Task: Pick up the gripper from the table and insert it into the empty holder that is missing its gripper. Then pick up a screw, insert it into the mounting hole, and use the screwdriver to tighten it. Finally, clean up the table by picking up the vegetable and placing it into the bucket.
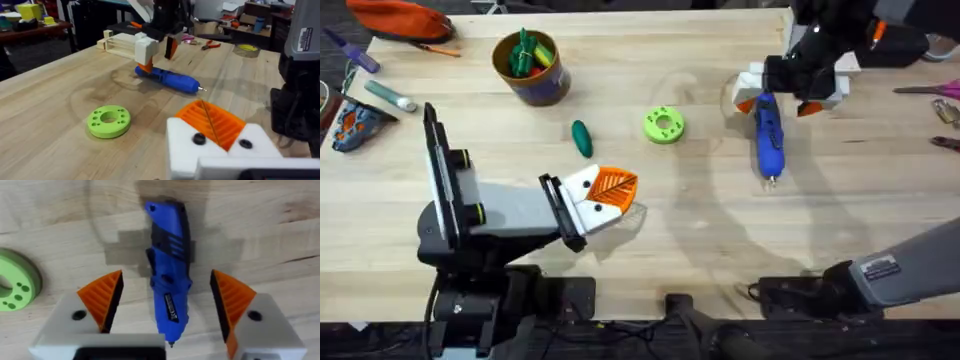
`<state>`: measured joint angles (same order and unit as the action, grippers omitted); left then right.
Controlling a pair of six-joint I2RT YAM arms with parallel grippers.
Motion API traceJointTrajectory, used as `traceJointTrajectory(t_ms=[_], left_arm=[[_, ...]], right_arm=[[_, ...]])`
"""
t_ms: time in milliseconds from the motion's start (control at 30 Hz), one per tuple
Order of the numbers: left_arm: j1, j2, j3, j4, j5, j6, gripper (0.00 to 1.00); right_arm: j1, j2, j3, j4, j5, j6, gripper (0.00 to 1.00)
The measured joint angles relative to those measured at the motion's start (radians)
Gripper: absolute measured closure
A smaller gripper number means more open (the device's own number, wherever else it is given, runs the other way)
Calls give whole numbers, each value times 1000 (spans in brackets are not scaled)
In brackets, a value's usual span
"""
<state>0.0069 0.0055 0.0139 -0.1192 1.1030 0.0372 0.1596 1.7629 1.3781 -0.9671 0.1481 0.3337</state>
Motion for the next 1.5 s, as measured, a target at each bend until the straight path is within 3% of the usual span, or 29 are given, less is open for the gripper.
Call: traceJointTrajectory(t_ms=[367,667,1500], left_arm=[[0,0,0,0,0,0,985],[0,0,0,0,0,0,985],[0,0,0,0,0,0,985]], right_arm=[[-64,26,-34,43,-46,-86,11],[-67,26,-108,115,-76,-151,10],[-93,68,-150,196,-83,-163,10]])
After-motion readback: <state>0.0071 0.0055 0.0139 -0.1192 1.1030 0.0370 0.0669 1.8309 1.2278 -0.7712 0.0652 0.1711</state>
